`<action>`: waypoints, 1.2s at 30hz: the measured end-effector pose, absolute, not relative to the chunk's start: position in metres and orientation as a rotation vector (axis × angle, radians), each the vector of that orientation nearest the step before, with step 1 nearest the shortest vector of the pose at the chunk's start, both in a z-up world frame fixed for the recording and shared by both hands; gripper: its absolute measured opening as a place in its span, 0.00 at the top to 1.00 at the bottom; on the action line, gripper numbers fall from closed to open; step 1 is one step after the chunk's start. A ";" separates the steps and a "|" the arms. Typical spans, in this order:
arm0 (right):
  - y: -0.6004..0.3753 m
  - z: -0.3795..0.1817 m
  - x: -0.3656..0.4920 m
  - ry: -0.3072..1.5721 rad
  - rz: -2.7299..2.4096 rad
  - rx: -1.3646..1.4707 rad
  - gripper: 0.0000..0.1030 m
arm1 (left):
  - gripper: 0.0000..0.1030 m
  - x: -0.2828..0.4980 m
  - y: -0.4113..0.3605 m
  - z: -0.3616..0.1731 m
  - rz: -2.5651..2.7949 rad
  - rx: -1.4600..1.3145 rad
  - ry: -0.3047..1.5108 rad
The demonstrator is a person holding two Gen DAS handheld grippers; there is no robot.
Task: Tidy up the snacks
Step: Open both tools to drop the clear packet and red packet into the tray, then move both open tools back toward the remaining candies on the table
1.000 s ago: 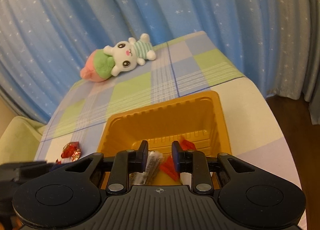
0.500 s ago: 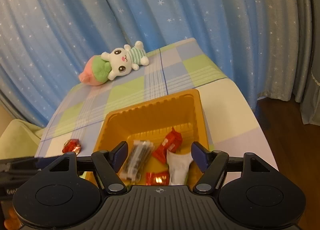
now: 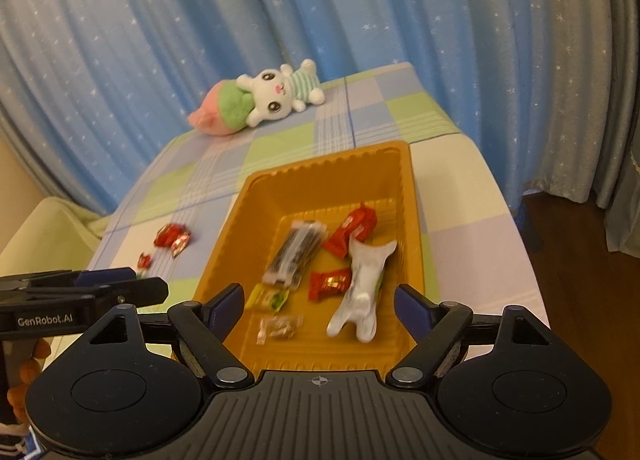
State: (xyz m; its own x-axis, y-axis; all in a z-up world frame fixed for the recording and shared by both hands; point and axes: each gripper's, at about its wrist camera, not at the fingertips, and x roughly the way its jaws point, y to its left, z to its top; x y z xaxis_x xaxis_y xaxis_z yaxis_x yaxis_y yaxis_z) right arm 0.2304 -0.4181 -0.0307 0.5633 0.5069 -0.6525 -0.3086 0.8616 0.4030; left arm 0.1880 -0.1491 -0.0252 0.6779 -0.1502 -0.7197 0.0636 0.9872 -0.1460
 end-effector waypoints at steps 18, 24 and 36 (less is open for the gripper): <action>-0.370 -0.040 0.187 0.942 0.710 0.158 0.20 | 0.38 0.113 -0.116 -0.031 0.030 -0.164 0.851; -0.342 -0.044 0.185 0.958 0.764 0.120 0.20 | 0.38 0.101 -0.093 -0.037 0.074 -0.189 0.869; -0.282 -0.039 0.198 0.928 0.783 0.128 0.20 | 0.38 0.109 -0.032 -0.036 0.114 -0.179 0.870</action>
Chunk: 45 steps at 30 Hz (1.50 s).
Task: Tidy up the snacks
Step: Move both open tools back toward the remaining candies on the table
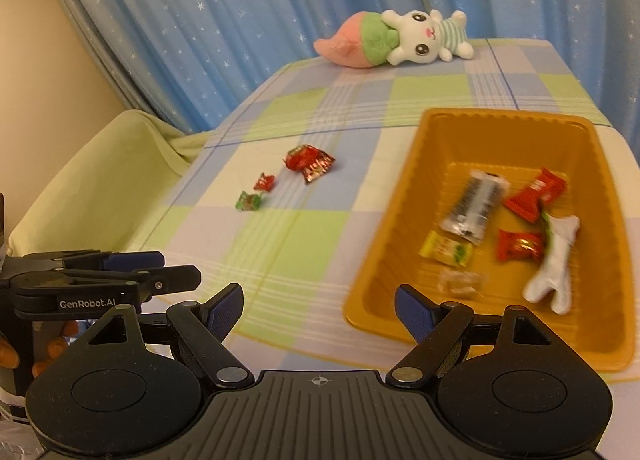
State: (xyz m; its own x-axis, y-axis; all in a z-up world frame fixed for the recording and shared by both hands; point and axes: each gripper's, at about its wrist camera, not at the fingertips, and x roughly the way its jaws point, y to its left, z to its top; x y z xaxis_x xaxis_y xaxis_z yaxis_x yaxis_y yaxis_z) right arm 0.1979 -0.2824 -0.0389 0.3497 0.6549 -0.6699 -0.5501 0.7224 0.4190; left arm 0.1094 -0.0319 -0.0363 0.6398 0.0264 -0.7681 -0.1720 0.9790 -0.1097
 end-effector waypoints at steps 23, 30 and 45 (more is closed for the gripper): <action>-0.171 -0.057 0.235 0.948 0.683 0.169 0.20 | 0.38 0.148 0.074 -0.065 0.082 -0.091 0.905; -0.154 -0.069 0.248 0.960 0.629 0.179 0.20 | 0.38 0.169 0.089 -0.077 0.043 -0.040 0.909; -0.145 -0.081 0.267 0.991 0.516 0.200 0.20 | 0.42 0.233 0.087 -0.120 -0.075 0.156 0.952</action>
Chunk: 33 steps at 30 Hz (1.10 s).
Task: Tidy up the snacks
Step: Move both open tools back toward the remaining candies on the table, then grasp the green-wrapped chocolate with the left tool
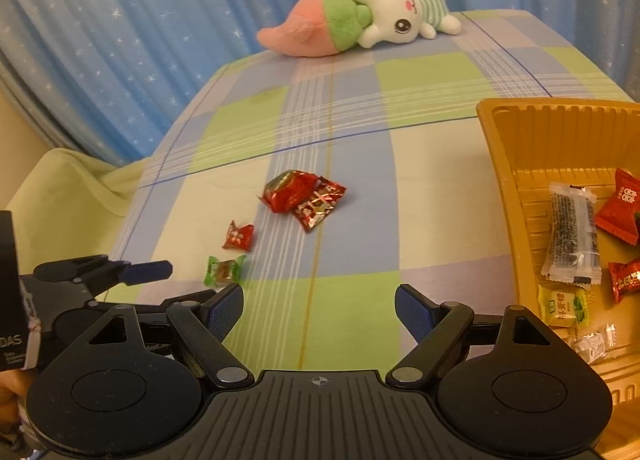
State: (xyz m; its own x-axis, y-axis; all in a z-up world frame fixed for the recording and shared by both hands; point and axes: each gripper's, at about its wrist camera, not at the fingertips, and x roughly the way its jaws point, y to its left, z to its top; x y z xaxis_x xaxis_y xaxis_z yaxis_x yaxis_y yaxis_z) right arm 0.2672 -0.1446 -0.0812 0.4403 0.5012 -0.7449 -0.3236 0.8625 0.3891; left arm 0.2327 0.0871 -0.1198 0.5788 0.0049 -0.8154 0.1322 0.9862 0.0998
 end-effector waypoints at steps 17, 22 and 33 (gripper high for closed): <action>-0.148 -0.084 0.280 1.019 0.456 0.211 0.20 | 0.62 0.261 0.083 -0.132 -0.173 0.194 0.971; -0.144 -0.085 0.284 1.024 0.463 0.206 0.20 | 0.75 0.261 0.084 -0.132 -0.197 0.156 0.976; -0.132 -0.087 0.292 1.023 0.490 0.189 0.20 | 0.82 0.256 0.094 -0.130 -0.191 0.081 0.979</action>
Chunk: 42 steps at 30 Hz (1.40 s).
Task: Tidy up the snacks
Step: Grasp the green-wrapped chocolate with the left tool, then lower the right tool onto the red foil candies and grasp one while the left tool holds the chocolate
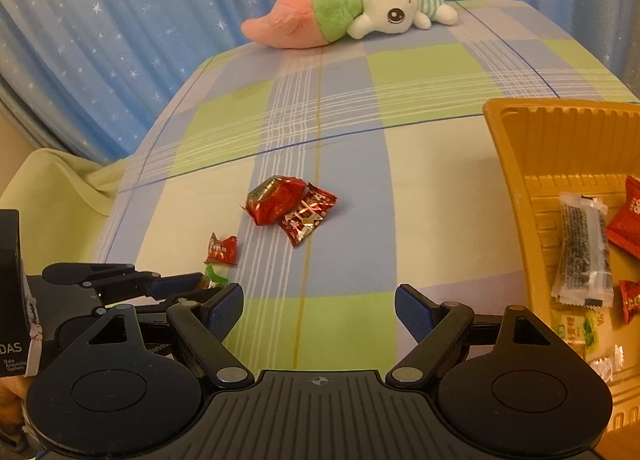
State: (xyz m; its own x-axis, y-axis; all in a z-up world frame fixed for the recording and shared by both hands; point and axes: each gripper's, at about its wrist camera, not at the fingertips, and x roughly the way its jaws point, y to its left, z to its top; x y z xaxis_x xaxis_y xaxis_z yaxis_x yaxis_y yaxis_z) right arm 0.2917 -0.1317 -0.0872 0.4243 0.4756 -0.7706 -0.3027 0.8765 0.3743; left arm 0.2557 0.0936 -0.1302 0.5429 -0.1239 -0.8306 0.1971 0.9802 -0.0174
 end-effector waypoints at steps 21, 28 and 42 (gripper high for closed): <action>-0.072 -0.090 0.344 0.956 0.594 0.179 0.33 | 0.82 0.241 0.172 -0.104 0.059 -0.041 0.932; -0.057 -0.104 0.364 0.996 0.574 0.220 0.46 | 0.82 0.234 0.189 -0.103 0.110 -0.073 0.932; -0.032 -0.125 0.379 1.017 0.523 0.122 0.62 | 0.82 0.219 0.209 -0.106 0.161 -0.106 0.942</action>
State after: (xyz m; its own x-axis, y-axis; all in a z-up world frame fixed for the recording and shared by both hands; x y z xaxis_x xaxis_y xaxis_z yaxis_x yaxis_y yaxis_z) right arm 0.3788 -0.0323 -0.1252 0.4151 0.4706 -0.7786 -0.3591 0.8711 0.3350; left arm 0.2194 0.2090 -0.1062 0.5771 0.0911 -0.8116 -0.1838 0.9828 -0.0203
